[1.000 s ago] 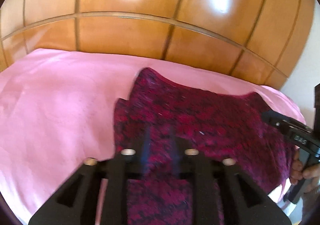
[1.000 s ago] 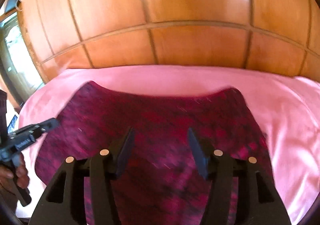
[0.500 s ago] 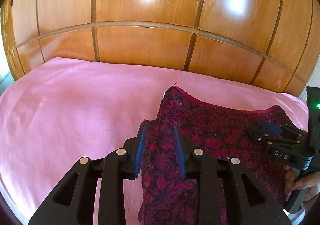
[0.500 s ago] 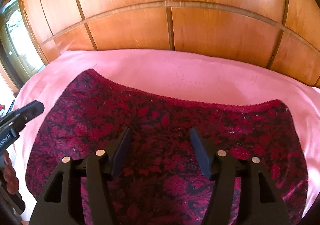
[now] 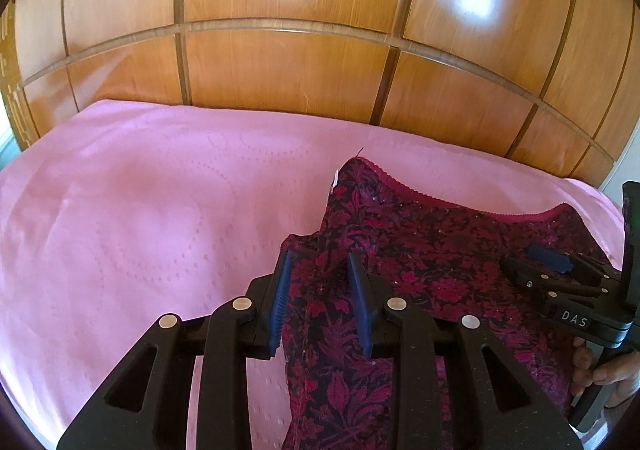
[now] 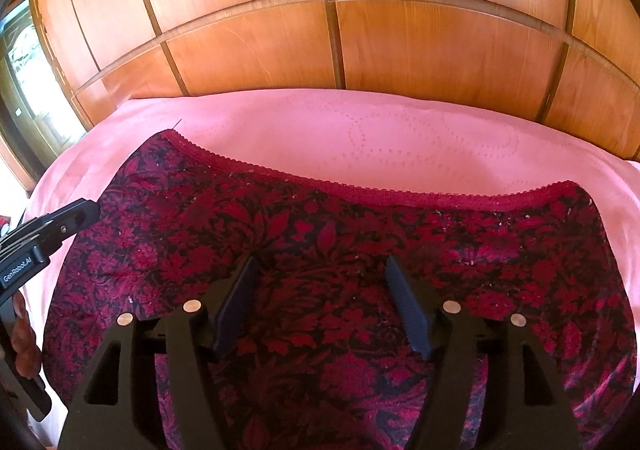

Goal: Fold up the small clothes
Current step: 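Grasp the lace hem edge with the left gripper and fold it inward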

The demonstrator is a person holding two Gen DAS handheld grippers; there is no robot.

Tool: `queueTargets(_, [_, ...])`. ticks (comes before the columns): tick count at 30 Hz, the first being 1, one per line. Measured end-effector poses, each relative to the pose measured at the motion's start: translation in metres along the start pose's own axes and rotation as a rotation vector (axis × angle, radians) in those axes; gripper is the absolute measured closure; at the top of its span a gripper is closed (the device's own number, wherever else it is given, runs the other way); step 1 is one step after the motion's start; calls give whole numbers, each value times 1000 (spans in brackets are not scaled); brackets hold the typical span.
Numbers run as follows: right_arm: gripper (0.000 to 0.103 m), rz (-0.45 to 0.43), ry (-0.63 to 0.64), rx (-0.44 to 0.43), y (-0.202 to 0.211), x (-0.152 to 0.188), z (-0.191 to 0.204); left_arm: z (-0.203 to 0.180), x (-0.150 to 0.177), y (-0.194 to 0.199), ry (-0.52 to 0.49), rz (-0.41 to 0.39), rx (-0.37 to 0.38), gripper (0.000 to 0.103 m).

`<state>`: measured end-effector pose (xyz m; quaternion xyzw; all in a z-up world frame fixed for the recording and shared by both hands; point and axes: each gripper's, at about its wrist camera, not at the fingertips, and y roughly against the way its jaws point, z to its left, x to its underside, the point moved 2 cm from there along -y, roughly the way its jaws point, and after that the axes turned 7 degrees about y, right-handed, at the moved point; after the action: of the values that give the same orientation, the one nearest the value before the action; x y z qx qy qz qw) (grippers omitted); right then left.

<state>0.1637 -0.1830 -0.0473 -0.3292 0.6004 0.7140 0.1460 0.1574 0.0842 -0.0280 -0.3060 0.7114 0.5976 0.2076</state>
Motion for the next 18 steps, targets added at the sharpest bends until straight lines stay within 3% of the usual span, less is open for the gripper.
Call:
queueTargets(7, [35,-2,2,0,-2,1,-1,-2,0,-11,-21,38,17,76])
queueTargets(14, [35,-3,2,-1,0,1,-1,2,-6,-27,13,118,90,76])
queueTargets(16, [34,-3,0,-1,-2,1,-2,4,-9,-31,24,140,127,87])
queueTargets(18, [34,-3,-2,1,-3,0,-1,8,-11,-34,48,140,151,91])
